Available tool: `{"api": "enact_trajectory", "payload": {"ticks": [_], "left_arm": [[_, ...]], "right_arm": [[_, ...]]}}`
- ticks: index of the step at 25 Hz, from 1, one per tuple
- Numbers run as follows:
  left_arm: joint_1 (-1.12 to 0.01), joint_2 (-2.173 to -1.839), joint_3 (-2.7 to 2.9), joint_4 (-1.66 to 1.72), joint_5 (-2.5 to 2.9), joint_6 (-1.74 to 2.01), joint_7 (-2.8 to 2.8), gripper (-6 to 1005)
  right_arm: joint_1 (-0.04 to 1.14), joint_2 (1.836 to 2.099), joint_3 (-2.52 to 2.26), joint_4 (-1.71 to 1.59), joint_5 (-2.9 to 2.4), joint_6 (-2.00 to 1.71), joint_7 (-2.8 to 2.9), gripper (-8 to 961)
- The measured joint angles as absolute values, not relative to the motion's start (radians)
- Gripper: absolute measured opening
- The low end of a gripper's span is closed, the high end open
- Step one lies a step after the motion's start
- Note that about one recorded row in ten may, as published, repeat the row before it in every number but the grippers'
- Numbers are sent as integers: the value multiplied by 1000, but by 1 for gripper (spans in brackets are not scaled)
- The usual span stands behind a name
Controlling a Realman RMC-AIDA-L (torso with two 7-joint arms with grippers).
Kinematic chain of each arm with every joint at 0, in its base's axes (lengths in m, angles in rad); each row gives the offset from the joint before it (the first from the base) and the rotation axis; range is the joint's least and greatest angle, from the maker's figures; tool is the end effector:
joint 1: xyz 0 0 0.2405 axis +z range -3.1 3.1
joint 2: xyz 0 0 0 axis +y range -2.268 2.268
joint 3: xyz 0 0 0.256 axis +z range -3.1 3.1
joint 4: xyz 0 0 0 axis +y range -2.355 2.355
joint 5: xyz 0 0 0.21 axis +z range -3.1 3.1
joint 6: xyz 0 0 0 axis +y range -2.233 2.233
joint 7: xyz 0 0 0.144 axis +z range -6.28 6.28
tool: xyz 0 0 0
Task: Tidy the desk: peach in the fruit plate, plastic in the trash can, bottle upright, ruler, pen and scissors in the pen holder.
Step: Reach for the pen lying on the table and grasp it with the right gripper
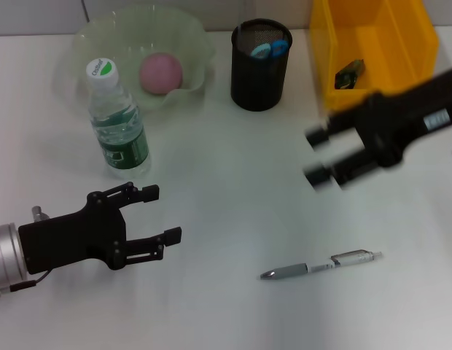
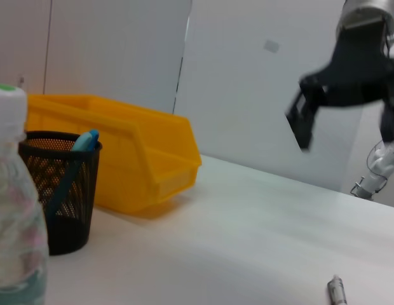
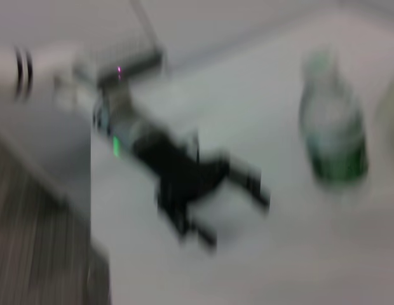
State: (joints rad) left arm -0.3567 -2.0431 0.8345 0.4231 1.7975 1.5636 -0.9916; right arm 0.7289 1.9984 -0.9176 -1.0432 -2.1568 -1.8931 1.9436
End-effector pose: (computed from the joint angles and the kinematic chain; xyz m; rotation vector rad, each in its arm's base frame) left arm -0.3096 0.2611 -0.0280 -2.6920 -0.5136 -0.7880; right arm 0.1648 0.3506 0.0482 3.0102 -0.5817 -0.1851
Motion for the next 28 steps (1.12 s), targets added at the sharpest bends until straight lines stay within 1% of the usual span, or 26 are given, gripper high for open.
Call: {"api": "enact_trajectory", "payload": {"ticks": [2,3,4,7,8,9,11,12,18,28], "left_arm": [[-359,-2044,834,424,1805,1563,-1001,843],[-360,-2044,834,425,1807,1563,-1007,843],[-361,-2044,834,426,1808,1563,-1011,843],[-362,-2044,833,426,1808,1562,-1014,842],[-362,-2045,832,425,1808,1562,-1014,842],[-362,-2045,831,425,1808,1561,-1014,842],[-362,-2046,828,423,1808,1559,-1014,842],[-362,-2047,827,423,1808,1557,-1014,842],[-363,-2047,825,420,1806,1549,-1014,842],[-372,-2047,823,421,1800,1542,-1024,842]], "right_arm": [[760,2000,-934,-1045,-2264,-1936,1950,765],[783,2012,-965,-1049,-2350,-1953,1955,765],[783,2012,-965,-1049,-2350,-1953,1955,764],[804,2038,-1033,-1063,-2455,-1948,1961,761],[809,2055,-1087,-1077,-2520,-1939,1961,760],[809,2055,-1087,-1077,-2520,-1939,1961,757],[810,2072,-1152,-1096,-2583,-1925,1961,752],[809,2075,-1181,-1102,-2602,-1916,1961,749],[800,2081,-1343,-1098,-2634,-1828,1930,732],[795,2086,-1443,-1091,-2627,-1782,1866,703]]}}
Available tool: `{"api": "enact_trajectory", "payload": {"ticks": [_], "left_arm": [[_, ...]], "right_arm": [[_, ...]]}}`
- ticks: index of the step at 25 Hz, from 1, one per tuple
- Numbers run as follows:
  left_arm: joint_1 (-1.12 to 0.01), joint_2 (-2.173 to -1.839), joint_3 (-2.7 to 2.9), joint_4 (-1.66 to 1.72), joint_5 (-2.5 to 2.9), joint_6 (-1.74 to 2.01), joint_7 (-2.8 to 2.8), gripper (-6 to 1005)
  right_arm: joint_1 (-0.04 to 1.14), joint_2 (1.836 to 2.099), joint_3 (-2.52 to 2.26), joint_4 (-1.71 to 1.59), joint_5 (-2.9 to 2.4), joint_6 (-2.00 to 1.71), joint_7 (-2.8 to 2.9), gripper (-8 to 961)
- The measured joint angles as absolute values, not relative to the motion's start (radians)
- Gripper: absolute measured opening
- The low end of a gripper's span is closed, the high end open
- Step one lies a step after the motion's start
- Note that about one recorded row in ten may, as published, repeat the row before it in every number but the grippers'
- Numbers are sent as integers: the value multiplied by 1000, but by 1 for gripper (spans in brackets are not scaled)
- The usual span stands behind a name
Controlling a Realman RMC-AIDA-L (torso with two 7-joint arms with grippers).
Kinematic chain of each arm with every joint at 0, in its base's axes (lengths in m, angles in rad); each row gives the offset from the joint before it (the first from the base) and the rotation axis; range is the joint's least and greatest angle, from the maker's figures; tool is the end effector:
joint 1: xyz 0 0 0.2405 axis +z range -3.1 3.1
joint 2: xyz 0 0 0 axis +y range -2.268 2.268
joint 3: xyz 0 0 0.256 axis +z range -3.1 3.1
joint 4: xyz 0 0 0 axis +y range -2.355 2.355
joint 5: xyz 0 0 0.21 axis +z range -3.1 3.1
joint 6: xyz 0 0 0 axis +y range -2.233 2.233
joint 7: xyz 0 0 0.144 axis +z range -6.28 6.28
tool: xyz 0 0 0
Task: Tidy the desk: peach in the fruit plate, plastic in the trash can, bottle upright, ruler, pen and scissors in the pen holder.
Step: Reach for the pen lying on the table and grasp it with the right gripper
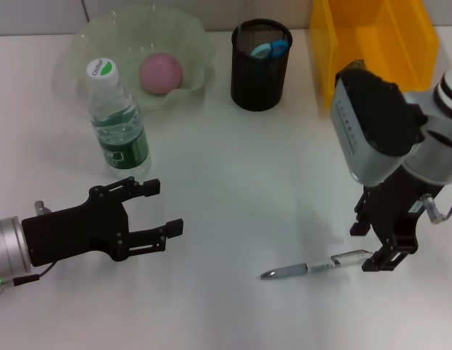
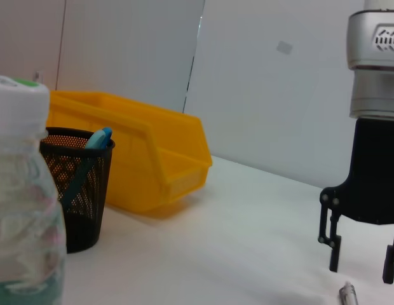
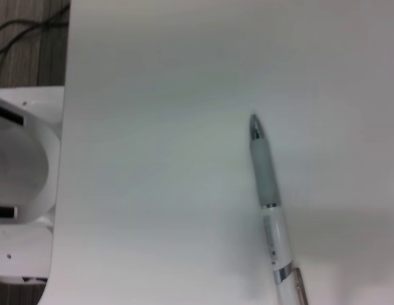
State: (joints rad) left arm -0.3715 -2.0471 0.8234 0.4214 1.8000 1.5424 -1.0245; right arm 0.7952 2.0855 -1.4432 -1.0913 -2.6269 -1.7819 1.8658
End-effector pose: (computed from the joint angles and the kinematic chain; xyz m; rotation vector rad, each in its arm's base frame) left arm -0.3077 0.2676 -0.0291 -2.6778 -0.5535 -0.7856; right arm 0.1744 0.3364 -0.0283 2.8487 -0.0028 0.9120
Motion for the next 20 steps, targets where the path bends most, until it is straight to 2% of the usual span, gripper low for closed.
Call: {"api": "enact_trajectory", "payload": {"ticks": [3,6,20], "left_arm": [[-377,-2049,823,420,1799,1536,-1025,843],[-382,-2051,823,419,1799,1532,-1025,843],[-382,-2054,823,420,1799,1531,-1029,843]], "right_arm": [[792,2087,-1478,-1087,-2625,-1768,1859,695],[790,2088,-1514,-1076,-2621,-1740,1858,502],[780,2089,-1594,-1055,-2599,-1662,1846,478]]}}
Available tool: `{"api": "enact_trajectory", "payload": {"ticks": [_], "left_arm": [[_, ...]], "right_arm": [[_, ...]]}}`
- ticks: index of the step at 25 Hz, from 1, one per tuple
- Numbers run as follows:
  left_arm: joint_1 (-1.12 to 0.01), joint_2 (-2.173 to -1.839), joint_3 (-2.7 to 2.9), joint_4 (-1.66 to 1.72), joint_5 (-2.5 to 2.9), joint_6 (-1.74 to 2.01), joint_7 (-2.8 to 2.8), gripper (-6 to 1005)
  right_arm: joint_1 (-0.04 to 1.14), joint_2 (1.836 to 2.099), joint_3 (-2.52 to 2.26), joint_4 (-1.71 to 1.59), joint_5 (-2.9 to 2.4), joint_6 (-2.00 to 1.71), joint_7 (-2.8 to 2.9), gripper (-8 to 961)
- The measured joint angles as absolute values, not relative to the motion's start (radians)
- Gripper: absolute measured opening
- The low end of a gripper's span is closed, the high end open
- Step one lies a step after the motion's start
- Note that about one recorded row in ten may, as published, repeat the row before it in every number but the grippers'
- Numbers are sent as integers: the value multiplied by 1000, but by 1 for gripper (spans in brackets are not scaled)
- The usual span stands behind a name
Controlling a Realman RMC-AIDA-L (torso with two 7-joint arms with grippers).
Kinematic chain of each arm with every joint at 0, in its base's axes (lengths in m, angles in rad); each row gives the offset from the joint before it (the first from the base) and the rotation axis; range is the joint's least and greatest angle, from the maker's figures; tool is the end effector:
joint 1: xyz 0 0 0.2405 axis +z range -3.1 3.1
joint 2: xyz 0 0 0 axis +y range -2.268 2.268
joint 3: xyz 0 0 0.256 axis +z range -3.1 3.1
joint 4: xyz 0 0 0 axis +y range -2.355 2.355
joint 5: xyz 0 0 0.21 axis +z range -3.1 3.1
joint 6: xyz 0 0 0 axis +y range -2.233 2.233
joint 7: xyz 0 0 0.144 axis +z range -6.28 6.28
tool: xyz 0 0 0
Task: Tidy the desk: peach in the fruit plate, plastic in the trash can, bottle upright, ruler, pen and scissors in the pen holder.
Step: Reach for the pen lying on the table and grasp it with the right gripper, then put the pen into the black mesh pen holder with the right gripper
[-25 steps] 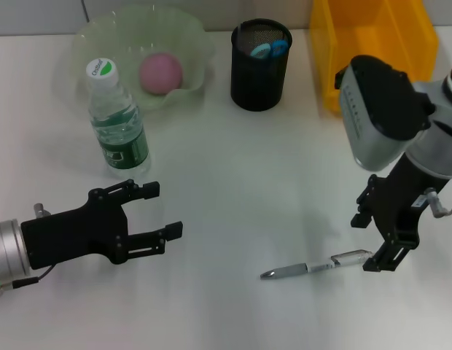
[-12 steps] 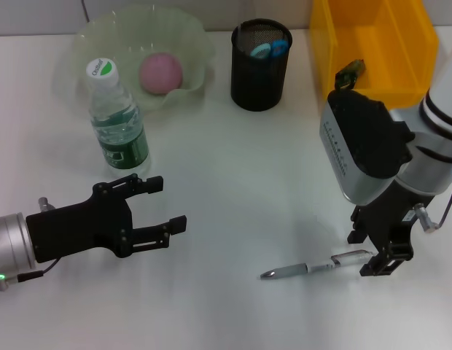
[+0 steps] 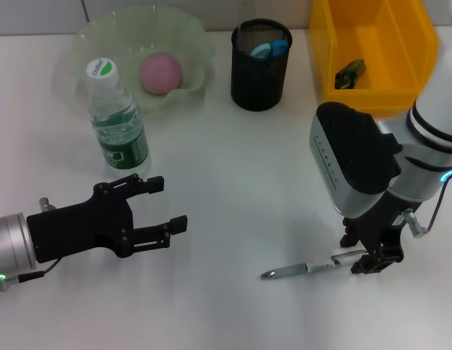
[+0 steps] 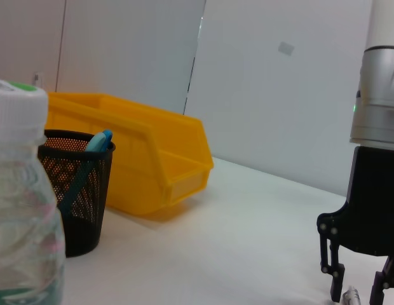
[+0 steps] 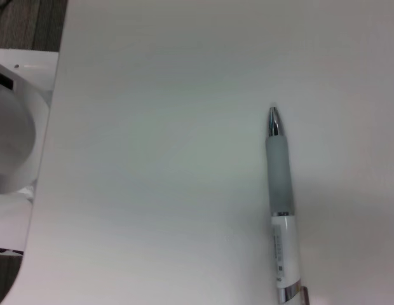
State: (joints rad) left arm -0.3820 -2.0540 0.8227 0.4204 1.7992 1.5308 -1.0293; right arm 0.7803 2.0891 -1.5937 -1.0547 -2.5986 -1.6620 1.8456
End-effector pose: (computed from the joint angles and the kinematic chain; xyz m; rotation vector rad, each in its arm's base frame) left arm -0.3045 0.2711 -0.0320 -2.6760 -0.5548 -0.7873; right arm 0.1803 0.3318 -0.0539 2.8232 0.1538 0.9612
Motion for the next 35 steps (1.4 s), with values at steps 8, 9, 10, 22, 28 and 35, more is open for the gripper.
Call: {"api": "enact_trajectory", "payload": {"ticks": [8,9,10,22,28,35], "left_arm": [[-381,-2054,822,424,1799,1531,-1035,842],[-381,-2054,822,424,1799,1531,-1035,842],[-381,-2054,822,424,1799,1531,-1035,842],[-379,-2054,822,425,1799,1531,-1035,842],[-377,-2054,822,425,1799,1532,-1036,842],[-377,-2052,822,425,1799,1533,-1037,843]], "right_arm": [[777,2089,-1613,-1052,-2598,-1650,1846,395],[777,2089,-1615,-1052,-2598,-1649,1846,386],[777,2089,-1618,-1051,-2598,-1649,1846,378],[778,2091,-1638,-1046,-2598,-1642,1848,183],[778,2091,-1614,-1067,-2598,-1660,1858,174],[780,2084,-1484,-1176,-2640,-1722,1859,169]]}}
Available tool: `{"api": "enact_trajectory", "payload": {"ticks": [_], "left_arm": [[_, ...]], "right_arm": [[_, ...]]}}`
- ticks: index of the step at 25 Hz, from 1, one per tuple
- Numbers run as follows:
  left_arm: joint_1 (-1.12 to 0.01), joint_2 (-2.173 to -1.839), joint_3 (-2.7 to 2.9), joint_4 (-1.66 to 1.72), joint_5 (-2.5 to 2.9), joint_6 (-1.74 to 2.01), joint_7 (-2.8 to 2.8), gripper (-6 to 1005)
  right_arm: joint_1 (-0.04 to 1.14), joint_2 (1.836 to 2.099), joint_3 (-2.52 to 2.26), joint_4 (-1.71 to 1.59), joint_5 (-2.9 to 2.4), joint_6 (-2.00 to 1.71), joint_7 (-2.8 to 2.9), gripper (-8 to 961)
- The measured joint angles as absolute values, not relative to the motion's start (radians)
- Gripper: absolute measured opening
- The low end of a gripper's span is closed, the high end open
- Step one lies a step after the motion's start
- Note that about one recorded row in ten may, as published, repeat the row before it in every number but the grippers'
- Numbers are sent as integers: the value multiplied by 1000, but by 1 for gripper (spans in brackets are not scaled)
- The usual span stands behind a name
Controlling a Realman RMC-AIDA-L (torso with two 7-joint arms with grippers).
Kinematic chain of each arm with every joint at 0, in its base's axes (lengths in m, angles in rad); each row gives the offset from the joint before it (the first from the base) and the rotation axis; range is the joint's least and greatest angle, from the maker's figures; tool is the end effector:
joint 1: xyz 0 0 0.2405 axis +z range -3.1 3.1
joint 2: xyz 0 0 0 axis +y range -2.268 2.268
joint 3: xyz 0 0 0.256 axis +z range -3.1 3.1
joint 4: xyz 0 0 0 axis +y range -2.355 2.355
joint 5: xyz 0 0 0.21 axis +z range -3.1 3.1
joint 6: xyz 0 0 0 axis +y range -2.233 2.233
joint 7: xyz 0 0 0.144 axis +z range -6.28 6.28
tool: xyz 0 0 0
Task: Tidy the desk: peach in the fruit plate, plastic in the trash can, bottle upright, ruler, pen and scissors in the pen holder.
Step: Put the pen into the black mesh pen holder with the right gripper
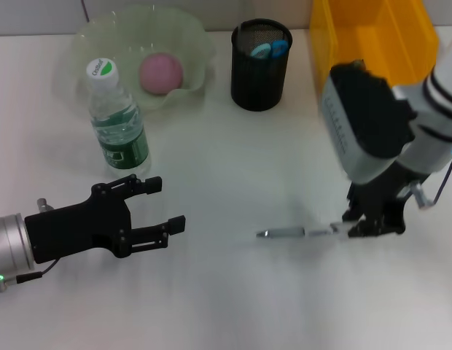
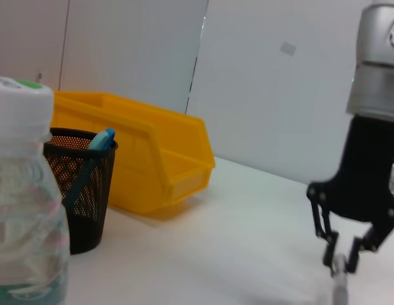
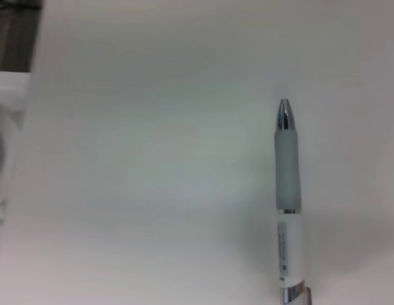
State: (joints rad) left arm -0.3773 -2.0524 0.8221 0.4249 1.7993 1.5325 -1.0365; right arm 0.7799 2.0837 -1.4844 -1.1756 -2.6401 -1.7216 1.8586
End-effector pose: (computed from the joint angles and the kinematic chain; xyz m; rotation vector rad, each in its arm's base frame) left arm -0.3058 0.2704 -0.0306 -2.6729 -0.5640 -0.7858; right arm 0.1626 0.3454 -0.0272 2.9323 0.1412 0.9403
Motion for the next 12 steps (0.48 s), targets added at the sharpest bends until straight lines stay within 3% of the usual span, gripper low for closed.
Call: {"api": "enact_trajectory", "payload": {"ticks": [12], "left_arm": [[-376,-2055,819,425,1799,1516,-1034,842]], "right_arm": [[802,2082,-1365,-1314,-2812,-1692,1809,169]]}}
